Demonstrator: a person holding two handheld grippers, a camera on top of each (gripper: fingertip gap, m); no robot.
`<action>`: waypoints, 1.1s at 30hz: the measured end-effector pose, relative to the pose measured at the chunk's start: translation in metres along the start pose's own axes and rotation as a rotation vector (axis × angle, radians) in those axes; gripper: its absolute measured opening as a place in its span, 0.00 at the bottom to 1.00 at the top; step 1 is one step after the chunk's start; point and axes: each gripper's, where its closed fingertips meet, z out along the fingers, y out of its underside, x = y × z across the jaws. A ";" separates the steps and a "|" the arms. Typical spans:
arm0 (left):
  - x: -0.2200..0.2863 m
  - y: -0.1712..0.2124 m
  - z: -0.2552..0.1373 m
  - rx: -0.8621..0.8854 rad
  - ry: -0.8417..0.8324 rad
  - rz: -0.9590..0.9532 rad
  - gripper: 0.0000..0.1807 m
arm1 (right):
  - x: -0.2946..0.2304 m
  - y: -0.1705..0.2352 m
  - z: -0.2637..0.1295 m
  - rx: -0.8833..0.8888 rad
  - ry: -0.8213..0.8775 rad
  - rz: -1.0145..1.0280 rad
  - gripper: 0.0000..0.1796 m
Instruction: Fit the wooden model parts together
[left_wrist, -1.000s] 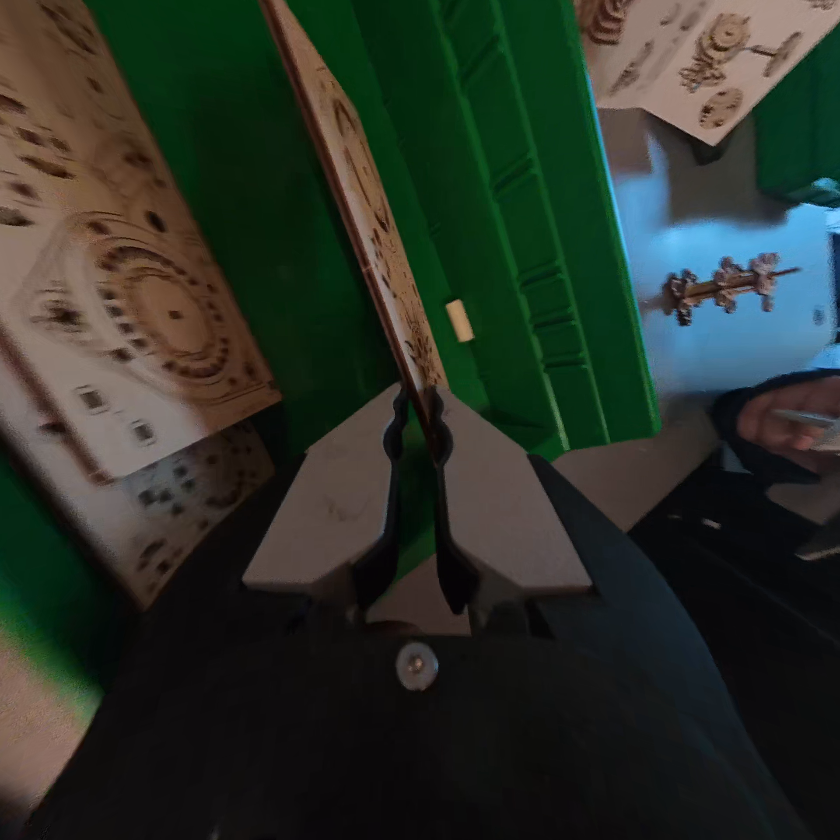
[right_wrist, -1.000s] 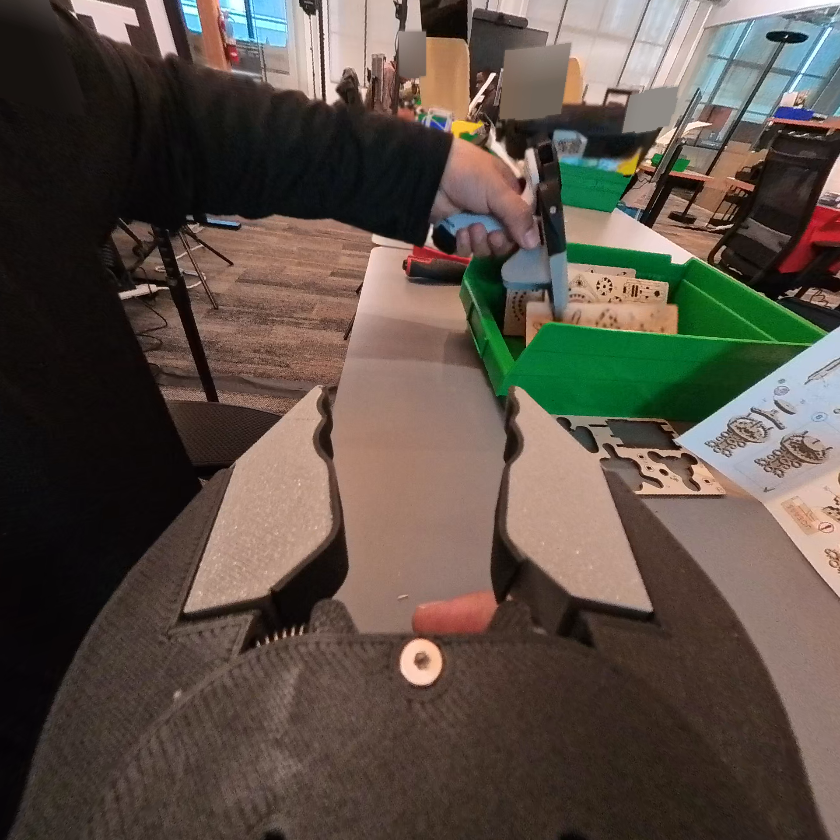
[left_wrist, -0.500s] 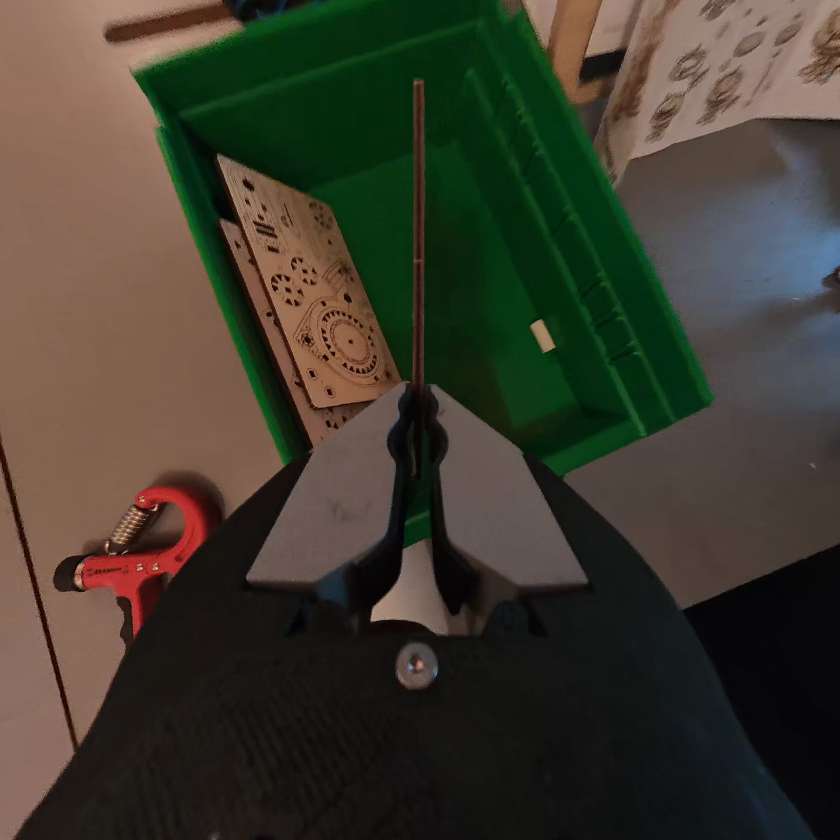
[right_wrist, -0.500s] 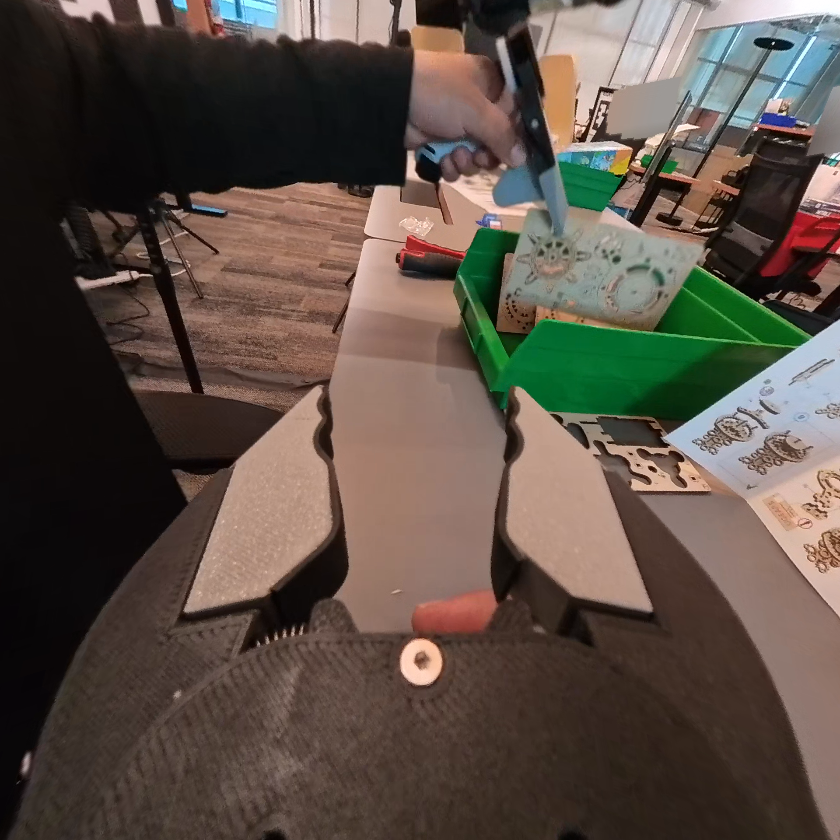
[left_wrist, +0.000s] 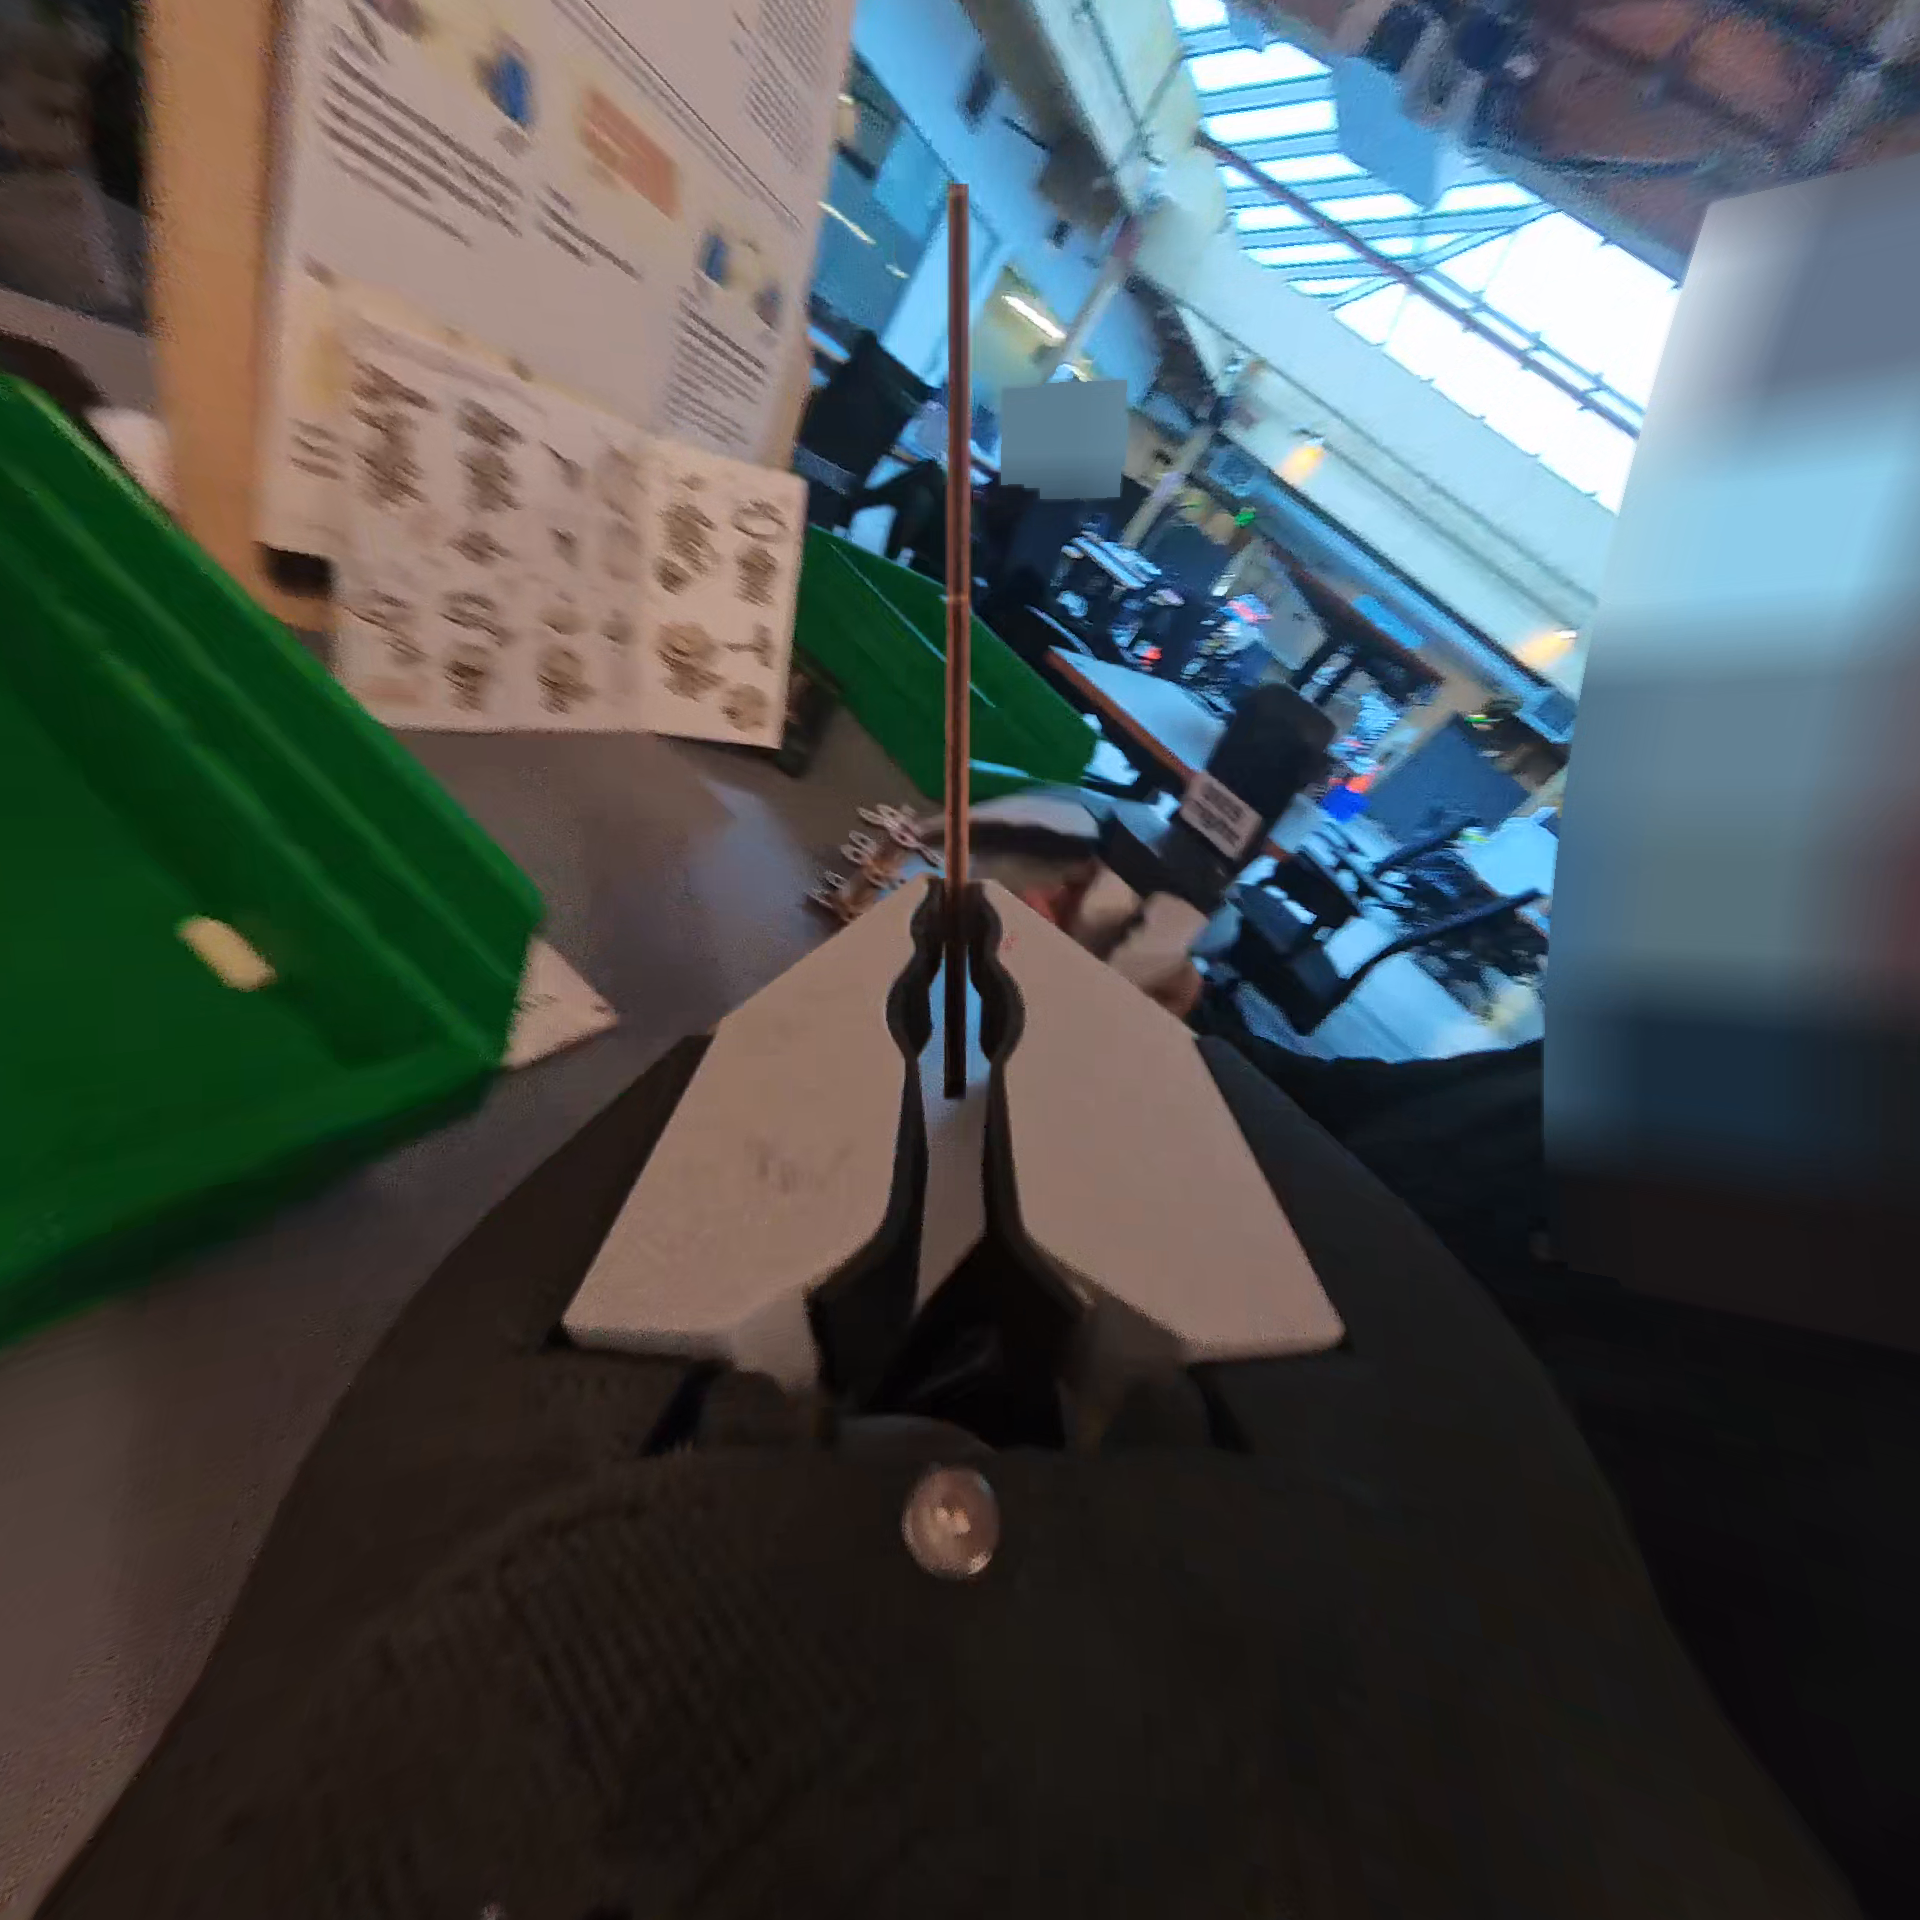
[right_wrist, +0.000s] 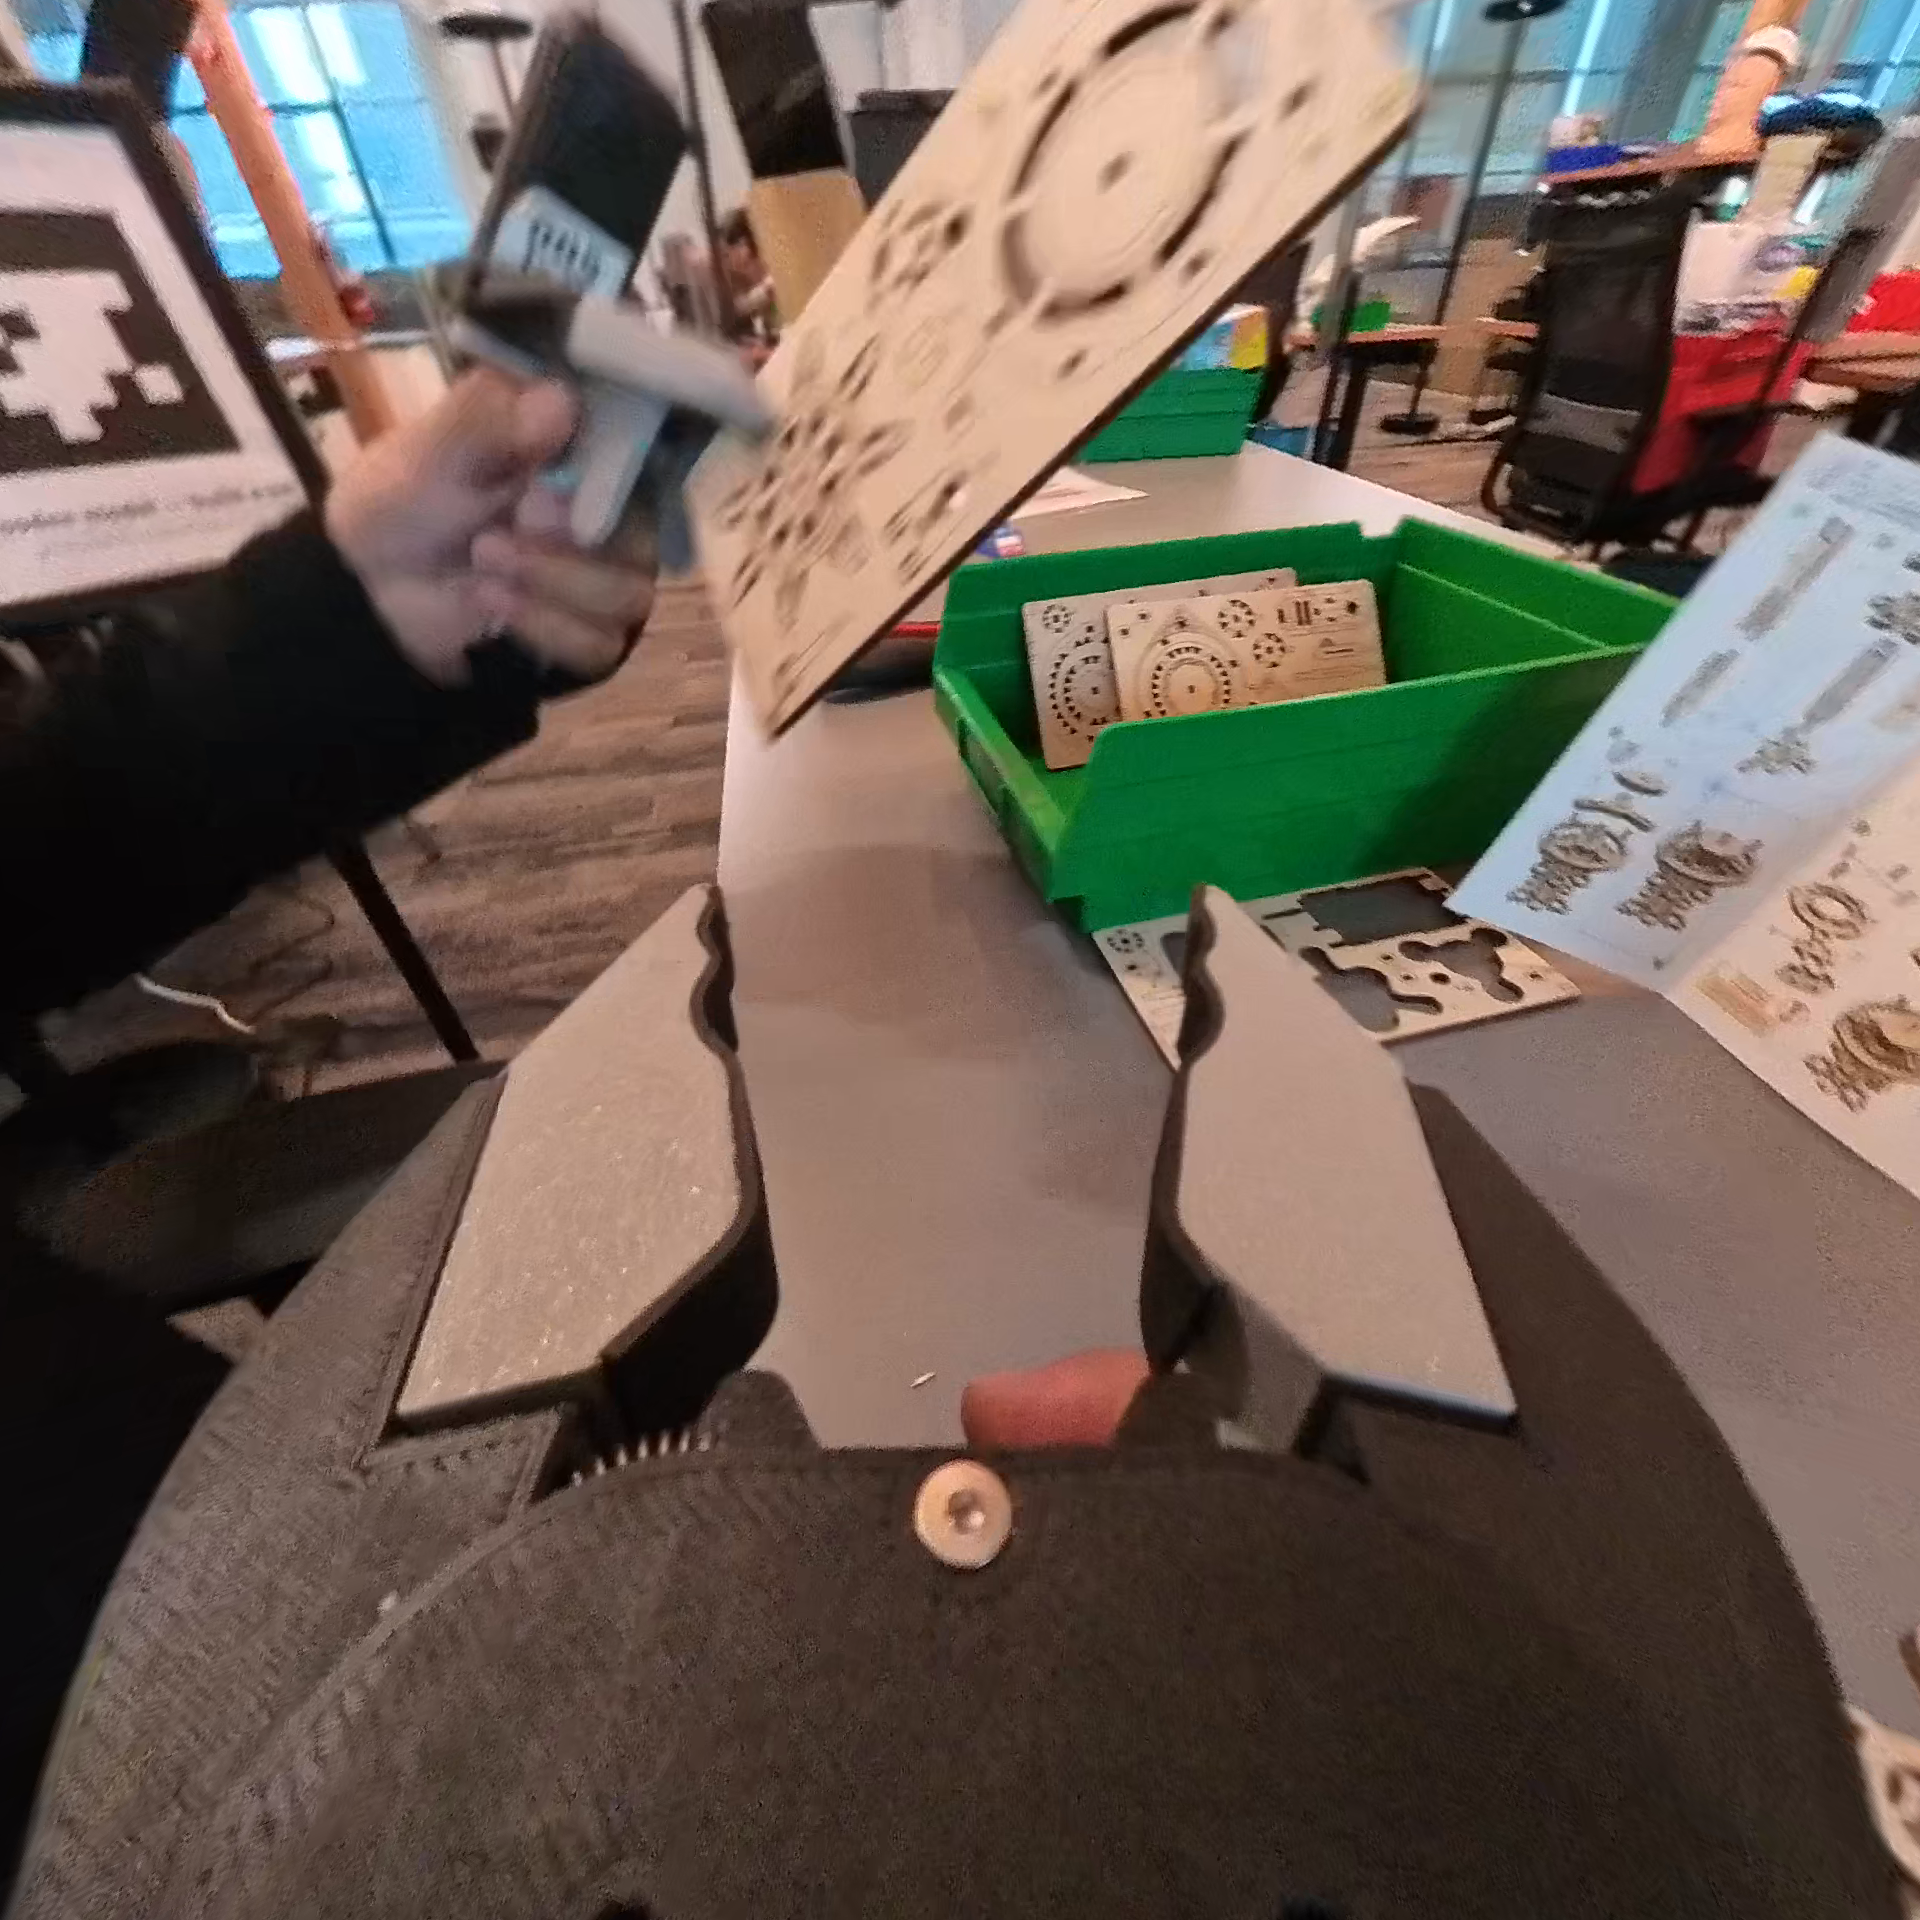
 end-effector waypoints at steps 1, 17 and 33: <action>0.006 0.014 0.006 -0.002 0.033 -0.019 0.00 | 0.000 -0.002 -0.002 0.007 -0.002 0.029 0.49; 0.031 0.116 0.094 -0.237 0.199 0.083 0.08 | -0.019 -0.008 -0.037 0.085 -0.250 0.348 0.00; 0.042 0.126 0.123 -0.267 0.335 -0.006 0.00 | -0.001 -0.009 -0.044 0.116 -0.239 0.430 0.02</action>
